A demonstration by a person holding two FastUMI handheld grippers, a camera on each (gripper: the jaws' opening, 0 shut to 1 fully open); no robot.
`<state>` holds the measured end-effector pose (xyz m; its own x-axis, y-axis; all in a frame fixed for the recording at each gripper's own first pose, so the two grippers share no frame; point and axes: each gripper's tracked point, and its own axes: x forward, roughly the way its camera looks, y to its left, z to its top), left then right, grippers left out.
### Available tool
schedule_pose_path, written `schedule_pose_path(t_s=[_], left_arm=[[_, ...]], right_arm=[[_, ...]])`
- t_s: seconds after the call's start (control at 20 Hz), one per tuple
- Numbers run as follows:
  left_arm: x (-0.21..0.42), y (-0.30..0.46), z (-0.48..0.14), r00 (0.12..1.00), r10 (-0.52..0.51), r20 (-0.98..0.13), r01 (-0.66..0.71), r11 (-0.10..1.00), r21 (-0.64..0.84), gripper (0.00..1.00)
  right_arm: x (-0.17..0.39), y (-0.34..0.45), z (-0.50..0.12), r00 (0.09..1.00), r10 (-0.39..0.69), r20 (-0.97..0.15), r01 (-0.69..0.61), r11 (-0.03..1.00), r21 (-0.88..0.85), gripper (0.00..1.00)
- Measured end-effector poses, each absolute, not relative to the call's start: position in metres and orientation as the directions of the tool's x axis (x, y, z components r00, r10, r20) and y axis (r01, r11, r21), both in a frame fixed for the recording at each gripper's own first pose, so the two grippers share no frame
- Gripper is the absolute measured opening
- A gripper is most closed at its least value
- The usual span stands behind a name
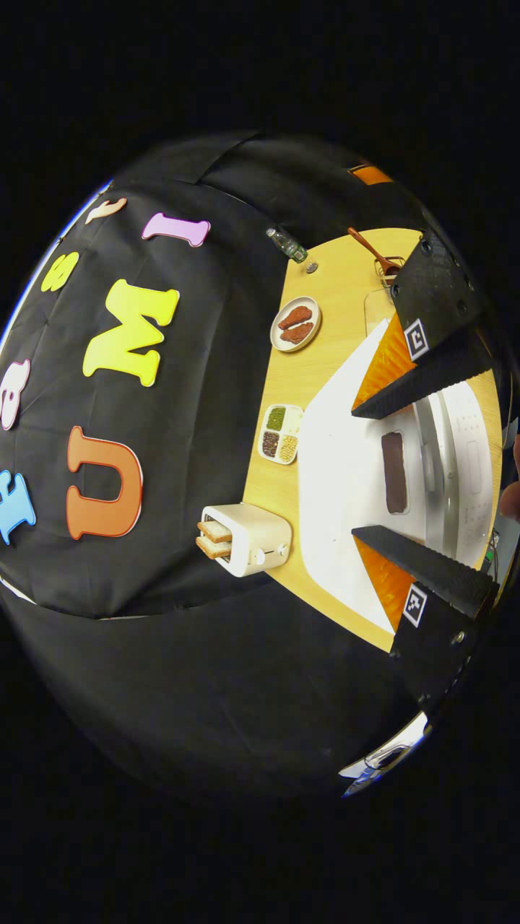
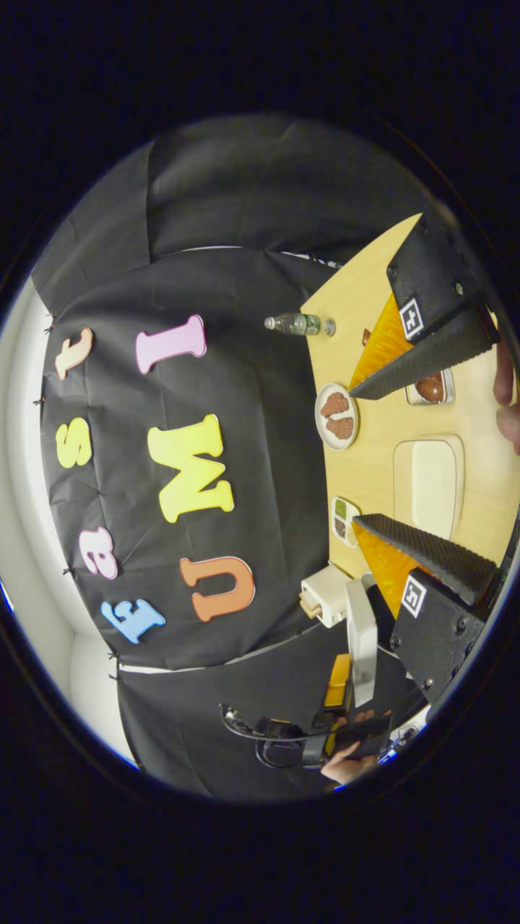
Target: Close the left gripper, press the button to open the rice cooker; take a wooden spoon from the chopstick holder with the right hand, scoop a spoonful of rice and pour it into the rice cooker, then put the wooden spoon back into the chopstick holder.
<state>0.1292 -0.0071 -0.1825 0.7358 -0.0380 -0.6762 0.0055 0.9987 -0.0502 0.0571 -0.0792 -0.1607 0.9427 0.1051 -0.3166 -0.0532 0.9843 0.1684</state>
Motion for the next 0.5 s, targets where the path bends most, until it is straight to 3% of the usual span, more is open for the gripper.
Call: schedule_pose_path(t_s=[0.5], left_arm=[[0.088, -0.006, -0.246, 0.668, -0.021, -0.744, -0.030, 0.998, -0.056, 0.98]], right_arm=[[0.046, -0.048, -0.169, 0.924, 0.153, -0.350, -0.086, 0.976, 0.199, 0.99]])
